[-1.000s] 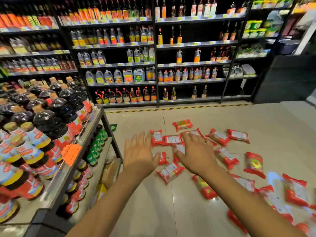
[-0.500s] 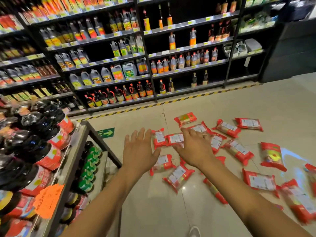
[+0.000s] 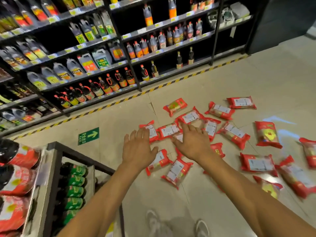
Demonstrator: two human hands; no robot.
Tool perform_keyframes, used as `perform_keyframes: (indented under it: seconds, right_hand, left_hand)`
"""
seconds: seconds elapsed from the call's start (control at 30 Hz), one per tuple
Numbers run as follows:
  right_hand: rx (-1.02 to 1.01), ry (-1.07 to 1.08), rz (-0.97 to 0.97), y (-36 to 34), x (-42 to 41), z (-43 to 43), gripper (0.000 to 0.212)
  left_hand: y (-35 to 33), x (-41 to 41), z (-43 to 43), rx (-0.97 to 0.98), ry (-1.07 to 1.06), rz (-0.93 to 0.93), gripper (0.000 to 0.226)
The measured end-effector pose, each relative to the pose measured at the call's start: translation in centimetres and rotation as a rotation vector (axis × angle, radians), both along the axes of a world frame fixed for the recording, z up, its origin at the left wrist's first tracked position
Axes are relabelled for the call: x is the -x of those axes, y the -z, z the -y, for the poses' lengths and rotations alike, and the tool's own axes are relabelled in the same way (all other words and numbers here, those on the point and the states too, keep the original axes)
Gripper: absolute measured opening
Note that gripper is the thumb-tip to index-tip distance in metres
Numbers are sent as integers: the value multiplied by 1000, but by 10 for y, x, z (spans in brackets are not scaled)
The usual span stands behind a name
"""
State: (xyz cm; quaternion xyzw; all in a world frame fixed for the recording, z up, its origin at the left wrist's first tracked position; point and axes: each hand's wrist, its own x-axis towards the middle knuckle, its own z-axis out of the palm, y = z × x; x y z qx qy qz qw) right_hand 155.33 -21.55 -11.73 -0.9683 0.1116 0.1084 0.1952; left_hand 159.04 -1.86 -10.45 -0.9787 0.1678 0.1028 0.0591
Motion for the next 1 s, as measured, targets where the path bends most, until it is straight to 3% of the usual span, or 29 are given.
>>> perform_keyframes:
  seconds: [0.4, 0.6, 0.83, 1.0]
  right_hand:
    - [-169, 435, -256, 116, -92, -34, 71]
    - [-310, 639, -272, 208, -115, -44, 72]
    - [-493, 904, -363, 384, -110, -59, 82]
    - [-602, 1059, -348, 537, -111, -57, 77]
  left_hand:
    - [137, -169, -23, -42, 224, -276, 78]
    - [233, -229, -19, -98, 254, -373, 76]
    - [389, -250, -15, -204, 249, -455, 63]
    - [533, -271, -13, -280, 241, -489, 63]
